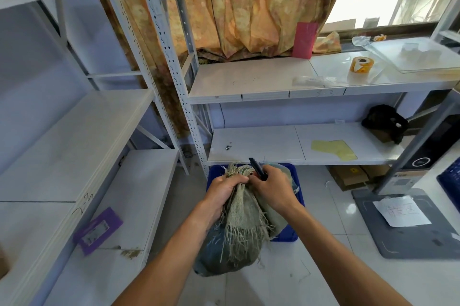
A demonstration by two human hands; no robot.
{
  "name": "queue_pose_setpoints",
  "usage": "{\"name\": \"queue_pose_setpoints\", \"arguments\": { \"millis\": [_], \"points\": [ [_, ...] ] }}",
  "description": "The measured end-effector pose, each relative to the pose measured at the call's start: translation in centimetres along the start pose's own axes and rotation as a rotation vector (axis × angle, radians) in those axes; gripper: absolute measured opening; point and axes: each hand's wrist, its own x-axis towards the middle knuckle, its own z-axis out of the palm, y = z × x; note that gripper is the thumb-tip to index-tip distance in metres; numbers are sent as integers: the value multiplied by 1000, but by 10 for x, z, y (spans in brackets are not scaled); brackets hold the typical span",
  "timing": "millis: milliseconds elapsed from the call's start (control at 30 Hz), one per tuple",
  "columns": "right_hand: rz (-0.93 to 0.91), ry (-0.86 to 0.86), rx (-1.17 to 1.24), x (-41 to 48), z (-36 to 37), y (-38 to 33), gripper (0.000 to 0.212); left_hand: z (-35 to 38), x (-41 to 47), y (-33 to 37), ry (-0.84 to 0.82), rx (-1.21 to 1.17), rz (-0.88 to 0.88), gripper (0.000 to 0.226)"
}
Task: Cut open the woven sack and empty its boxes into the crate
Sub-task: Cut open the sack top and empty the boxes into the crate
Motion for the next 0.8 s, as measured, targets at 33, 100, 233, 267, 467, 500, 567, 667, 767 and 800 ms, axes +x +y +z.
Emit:
{"name": "queue_pose_setpoints", "arguments": {
  "millis": [33, 100, 233, 267, 467, 500, 567, 667, 767, 800],
  "points": [
    [4, -6, -28, 1, 2, 1, 11, -2, 1, 0, 11, 1, 0, 27],
    [22, -20, -55, 1, 7, 4, 11, -6, 1, -1, 18, 5, -5, 15],
    [8, -60, -104, 0, 10, 8, 14, -13, 2, -3, 13, 20, -11, 17],
    [3, -78, -113, -1, 11, 10, 17, -14, 2, -3, 9, 24, -12, 22],
    [7, -166, -188, -2, 13, 17, 17, -16, -2, -6, 12, 100, -7, 21],
    [7, -174, -198, -2, 13, 17, 17, -16, -2, -5, 15, 116, -5, 23],
    [-4, -183, -198, -3, 11, 19, 17, -17, -3, -3, 17, 135, -8, 25],
    [-22, -224, -183, -4, 6, 20, 12, -20, -4, 3, 36, 159, -1, 30],
    [-51, -242, -206, -8, 1, 19, 19, -25, 1, 6, 72, 182, 3, 32],
    [-40, -248, -220, -9, -1, 19, 20, -28, 3, 7, 82, 187, 1, 31]
  ]
}}
